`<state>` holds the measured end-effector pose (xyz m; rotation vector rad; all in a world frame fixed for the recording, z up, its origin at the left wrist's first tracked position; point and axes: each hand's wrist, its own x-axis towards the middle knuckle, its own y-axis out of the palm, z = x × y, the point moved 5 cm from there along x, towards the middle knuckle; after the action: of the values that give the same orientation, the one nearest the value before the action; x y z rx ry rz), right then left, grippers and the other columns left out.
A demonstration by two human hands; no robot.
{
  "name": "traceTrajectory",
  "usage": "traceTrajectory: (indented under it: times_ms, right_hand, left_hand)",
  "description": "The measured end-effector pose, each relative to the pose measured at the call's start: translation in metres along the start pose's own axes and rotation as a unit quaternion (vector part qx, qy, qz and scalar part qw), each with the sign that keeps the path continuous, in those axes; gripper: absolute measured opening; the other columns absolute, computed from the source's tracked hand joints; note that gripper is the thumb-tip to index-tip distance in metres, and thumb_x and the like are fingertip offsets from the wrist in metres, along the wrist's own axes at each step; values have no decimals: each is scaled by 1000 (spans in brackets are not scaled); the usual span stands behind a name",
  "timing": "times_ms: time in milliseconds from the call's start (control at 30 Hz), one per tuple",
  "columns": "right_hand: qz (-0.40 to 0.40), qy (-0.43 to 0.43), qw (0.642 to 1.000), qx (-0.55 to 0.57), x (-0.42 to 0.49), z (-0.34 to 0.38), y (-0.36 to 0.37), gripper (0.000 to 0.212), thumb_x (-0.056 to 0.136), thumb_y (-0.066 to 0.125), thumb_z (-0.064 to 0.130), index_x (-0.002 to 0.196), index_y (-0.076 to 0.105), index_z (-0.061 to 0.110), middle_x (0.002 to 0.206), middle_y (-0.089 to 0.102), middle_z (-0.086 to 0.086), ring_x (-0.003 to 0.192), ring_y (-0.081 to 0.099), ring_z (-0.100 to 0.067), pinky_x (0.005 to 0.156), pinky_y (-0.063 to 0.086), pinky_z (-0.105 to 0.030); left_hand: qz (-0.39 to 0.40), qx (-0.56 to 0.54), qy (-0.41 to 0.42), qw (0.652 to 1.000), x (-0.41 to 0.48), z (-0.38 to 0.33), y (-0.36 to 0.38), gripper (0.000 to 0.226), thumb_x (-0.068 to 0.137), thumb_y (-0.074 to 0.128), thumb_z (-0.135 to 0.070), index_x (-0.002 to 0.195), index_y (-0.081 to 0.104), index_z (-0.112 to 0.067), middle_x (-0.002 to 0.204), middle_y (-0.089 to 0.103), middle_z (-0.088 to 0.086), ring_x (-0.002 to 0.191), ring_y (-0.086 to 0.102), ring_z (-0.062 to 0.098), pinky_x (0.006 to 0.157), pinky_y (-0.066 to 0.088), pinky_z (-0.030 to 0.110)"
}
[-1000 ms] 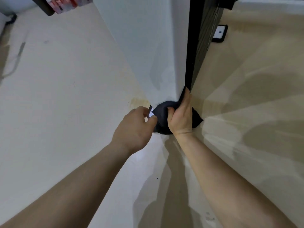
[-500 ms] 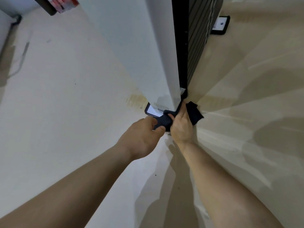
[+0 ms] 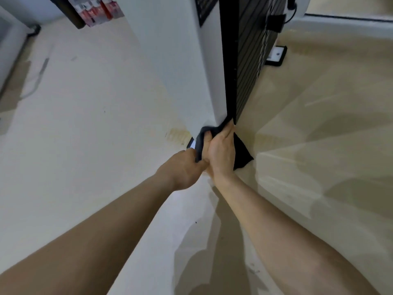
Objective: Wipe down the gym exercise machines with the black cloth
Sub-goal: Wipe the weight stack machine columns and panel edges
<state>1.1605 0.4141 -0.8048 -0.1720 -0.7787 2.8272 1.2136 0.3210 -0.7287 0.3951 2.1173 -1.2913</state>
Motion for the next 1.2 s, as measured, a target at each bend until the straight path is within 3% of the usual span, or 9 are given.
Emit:
traceTrajectory:
  times_ms: [100, 233, 400, 467, 567, 733, 900, 1067, 1200]
  right_hand:
    - [-16, -48, 996, -69, -6, 38, -31, 76, 101, 50, 39, 154, 18, -6, 153, 39, -22, 137, 46, -32, 103, 43, -35]
    - [30, -98, 988, -119, -7, 70, -86, 64, 97, 60, 35, 148, 39, 2, 129, 63, -22, 111, 63, -38, 85, 48, -39]
    - [89, -146, 979, -115, -27, 131, -148, 25, 89, 69, 19, 113, 64, 15, 103, 71, -7, 94, 65, -32, 74, 50, -41]
    - [90, -153, 974, -141, -40, 165, -174, 20, 89, 71, 26, 106, 62, 19, 98, 70, 1, 89, 64, -27, 70, 50, -40]
    - [98, -136, 972, -168, -56, 229, -221, 28, 87, 71, 41, 101, 55, 24, 95, 66, 9, 86, 62, -22, 66, 48, -38]
    - [192, -160, 947, -203, -94, 359, -295, 43, 93, 63, 48, 132, 50, 39, 121, 64, 12, 107, 62, -14, 81, 52, -35]
    - [250, -133, 936, -209, -126, 470, -370, 24, 94, 56, 50, 88, 63, 28, 85, 63, 10, 80, 61, -12, 70, 52, -38]
    - [258, -78, 947, -175, -133, 551, -463, 18, 91, 64, 41, 79, 61, 27, 75, 65, 8, 71, 62, -9, 62, 47, -31]
    - [232, -94, 948, -196, -126, 602, -532, 21, 89, 64, 30, 71, 52, 33, 67, 55, 9, 63, 54, -9, 57, 41, -30]
  left_hand:
    - [-47, -135, 16, 990, -8, -5, -29, 40, 83, 53, -43, 102, 63, -10, 106, 69, 8, 105, 64, 28, 91, 50, 41]
    - [-159, -254, 67, 952, -29, -13, -64, 51, 94, 62, -23, 142, 46, -21, 128, 54, -13, 97, 65, 4, 68, 42, 6]
    - [-142, -322, 137, 926, -70, -28, -83, 30, 91, 70, -15, 118, 61, -24, 115, 69, -1, 80, 67, 11, 69, 52, 19]
    - [-121, -323, 160, 925, -103, -39, -100, 21, 90, 69, -9, 108, 68, -20, 98, 71, 4, 76, 67, 13, 72, 57, 28]
    - [-119, -308, 156, 931, -168, -52, -146, 13, 94, 65, -13, 91, 72, -23, 86, 71, -3, 73, 64, 2, 66, 48, 14]
    - [-151, -219, 111, 958, -283, -69, -246, 9, 93, 63, -35, 89, 71, -32, 81, 72, -15, 82, 67, 7, 73, 53, 26]
    - [-187, -119, 113, 969, -391, -114, -346, 9, 94, 56, -42, 91, 63, -37, 81, 68, -13, 82, 64, 11, 70, 53, 31]
    - [-201, -88, 131, 967, -474, -162, -429, 13, 96, 54, -44, 90, 62, -36, 80, 65, -14, 72, 63, 11, 58, 51, 28]
    - [-220, -68, 148, 962, -523, -196, -481, 16, 96, 57, -45, 89, 66, -33, 85, 66, -14, 81, 61, 9, 67, 48, 25]
